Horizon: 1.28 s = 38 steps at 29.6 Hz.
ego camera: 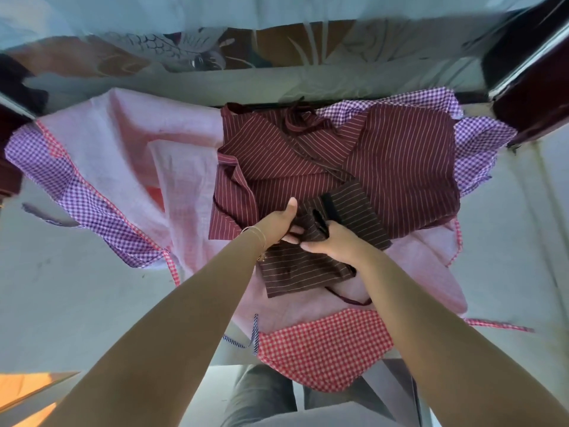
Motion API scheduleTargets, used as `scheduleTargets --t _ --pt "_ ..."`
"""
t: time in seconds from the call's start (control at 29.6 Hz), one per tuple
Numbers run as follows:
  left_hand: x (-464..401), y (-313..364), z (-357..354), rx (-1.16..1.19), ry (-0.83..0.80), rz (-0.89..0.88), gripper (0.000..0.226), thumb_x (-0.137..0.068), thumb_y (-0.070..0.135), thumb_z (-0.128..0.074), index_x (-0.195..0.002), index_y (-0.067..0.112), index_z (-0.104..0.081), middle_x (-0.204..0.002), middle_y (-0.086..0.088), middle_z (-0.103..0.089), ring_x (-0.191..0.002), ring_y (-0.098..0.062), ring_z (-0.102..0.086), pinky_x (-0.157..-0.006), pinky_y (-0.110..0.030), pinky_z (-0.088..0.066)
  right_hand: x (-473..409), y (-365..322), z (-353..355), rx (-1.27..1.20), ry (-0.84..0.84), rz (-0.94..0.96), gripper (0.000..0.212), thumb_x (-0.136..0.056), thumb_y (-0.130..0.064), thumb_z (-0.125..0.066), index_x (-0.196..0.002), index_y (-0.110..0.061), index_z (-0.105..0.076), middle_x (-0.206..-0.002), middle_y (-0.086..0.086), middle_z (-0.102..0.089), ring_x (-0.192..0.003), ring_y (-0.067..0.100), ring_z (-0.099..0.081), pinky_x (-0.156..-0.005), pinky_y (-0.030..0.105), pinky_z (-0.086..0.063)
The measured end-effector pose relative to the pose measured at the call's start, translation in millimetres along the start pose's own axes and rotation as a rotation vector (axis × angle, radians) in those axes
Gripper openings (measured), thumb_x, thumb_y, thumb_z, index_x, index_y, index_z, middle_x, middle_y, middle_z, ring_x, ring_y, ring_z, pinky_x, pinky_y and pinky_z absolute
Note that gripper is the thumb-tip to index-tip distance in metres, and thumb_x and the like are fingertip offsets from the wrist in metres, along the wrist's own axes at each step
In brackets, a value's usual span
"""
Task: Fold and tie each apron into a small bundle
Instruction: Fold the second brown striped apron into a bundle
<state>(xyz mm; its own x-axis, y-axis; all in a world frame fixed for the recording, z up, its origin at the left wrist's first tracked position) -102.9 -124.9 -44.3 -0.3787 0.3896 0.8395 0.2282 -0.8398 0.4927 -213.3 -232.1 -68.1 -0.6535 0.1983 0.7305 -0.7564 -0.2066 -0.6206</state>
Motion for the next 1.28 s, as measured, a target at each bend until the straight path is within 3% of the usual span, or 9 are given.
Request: scheduleTargets --t 0.07,0.17,0.24,0.34,0.41,0.54,0.74,0.98,1.28 --pt "2.4 -10.4 9.9 -0.085 0.096 -0.078 0.061 -0.099 0.055 -0.024 -0.137 0.012 -0.046 -0.102 -0.002 -0.067 -0.099 -0.026 -0.064 -0.099 -0.042 -0.044 -13.6 20.4 0.3 0.096 0.191 -0.011 0.03 -0.091 -0.032 -0.063 -0.114 -0.014 -0.062 -0.104 0.002 -0.066 -0.098 0.022 -0.061 -0.08 0.029 -0.043" --pt "2.7 -32.2 39.0 -0.201 0.58 -0.08 0.044 -0.098 0.045 -0.04 -0.131 0.015 -0.045 -0.112 -0.004 -0.061 -0.092 -0.022 -0.062 -0.08 -0.036 -0.051 -13.5 35.0 1.7 0.196 0.425 0.024 0.026 -0.097 -0.039 -0.052 -0.101 -0.014 -0.06 -0.081 -0.003 -0.06 -0.077 0.019 -0.06 -0.063 0.028 -0.042" --pt "4.6 -46.8 52.9 -0.347 0.89 -0.102 0.045 -0.095 0.038 -0.047 -0.13 0.01 -0.043 -0.125 -0.013 -0.053 -0.112 -0.032 -0.053 -0.092 -0.045 -0.045 -6.4 34.2 7.6 0.421 0.645 0.11 0.029 -0.097 -0.043 -0.048 -0.088 -0.016 -0.056 -0.07 -0.005 -0.056 -0.063 0.015 -0.053 -0.058 0.03 -0.04" --pt "5.2 -62.3 41.9 -0.702 1.141 -0.218 0.068 -0.093 0.039 -0.047 -0.146 0.003 -0.026 -0.153 -0.019 -0.025 -0.139 -0.038 -0.025 -0.115 -0.05 -0.018 -8.2 34.9 17.0 0.651 0.897 0.183 0.04 -0.096 -0.046 -0.047 -0.083 -0.011 -0.063 -0.072 0.003 -0.062 -0.07 0.023 -0.056 -0.073 0.039 -0.042" --pt "3.5 -61.7 15.6 -0.86 1.078 -0.45 0.068 -0.095 0.041 -0.042 -0.151 0.01 -0.019 -0.159 -0.014 -0.012 -0.145 -0.035 -0.012 -0.118 -0.048 -0.004 -16.9 38.0 22.7 0.693 0.839 0.134 0.045 -0.099 -0.045 -0.039 -0.095 -0.008 -0.065 -0.087 0.009 -0.066 -0.083 0.028 -0.059 -0.077 0.042 -0.041" --pt "-14.8 -66.3 -43.8 -1.189 0.595 -0.773 0.064 -0.095 0.054 -0.037 -0.151 0.028 -0.018 -0.159 -0.004 -0.013 -0.146 -0.029 -0.013 -0.118 -0.049 -0.008 -36.0 49.0 32.8 0.726 0.702 0.101 0.047 -0.103 -0.042 -0.024 -0.11 -0.01 -0.057 -0.098 0.01 -0.066 -0.091 0.029 -0.061 -0.075 0.04 -0.041" --pt "-42.0 -72.7 -55.2 -1.235 0.373 -0.626 0.065 -0.094 0.064 -0.018 -0.15 0.038 0.001 -0.161 0.003 0.007 -0.147 -0.026 0.01 -0.115 -0.054 0.01 -46.3 57.4 40.7 0.627 0.664 0.11 0.042 -0.103 -0.04 -0.027 -0.103 -0.007 -0.053 -0.079 0.005 -0.059 -0.066 0.019 -0.051 -0.056 0.031 -0.034" --pt "-47.3 -60.5 -54.9 -1.238 0.384 -0.738 0.06 -0.096 0.059 -0.02 -0.15 0.035 -0.015 -0.161 0.001 -0.009 -0.147 -0.027 -0.006 -0.117 -0.055 -0.001 -49.3 75.8 54.7 0.329 0.694 0.07 0.037 -0.102 -0.037 -0.033 -0.105 -0.003 -0.049 -0.059 -0.005 -0.043 -0.051 0.014 -0.045 -0.044 0.025 -0.028" --pt "-58.9 -57.3 -61.7 -1.284 0.219 -0.615 0.062 -0.096 0.059 -0.023 -0.148 0.043 0.008 -0.158 0.006 0.02 -0.146 -0.025 0.016 -0.107 -0.068 0.011 -46.3 73.0 57.8 0.328 0.795 -0.008 0.049 -0.096 -0.047 -0.047 -0.13 -0.012 -0.039 -0.094 0.007 -0.063 -0.08 0.027 -0.064 -0.058 0.032 -0.042"
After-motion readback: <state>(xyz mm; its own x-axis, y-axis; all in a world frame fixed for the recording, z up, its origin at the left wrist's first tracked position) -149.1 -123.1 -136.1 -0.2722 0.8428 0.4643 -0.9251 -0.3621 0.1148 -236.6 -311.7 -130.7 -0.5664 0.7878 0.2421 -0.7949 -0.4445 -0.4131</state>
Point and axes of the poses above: each hand's wrist, its own x-axis away from the middle knuckle, its own z-axis out of the back of the hand, y = z × x, the point moved 1 cm from there along -x, towards the middle knuckle
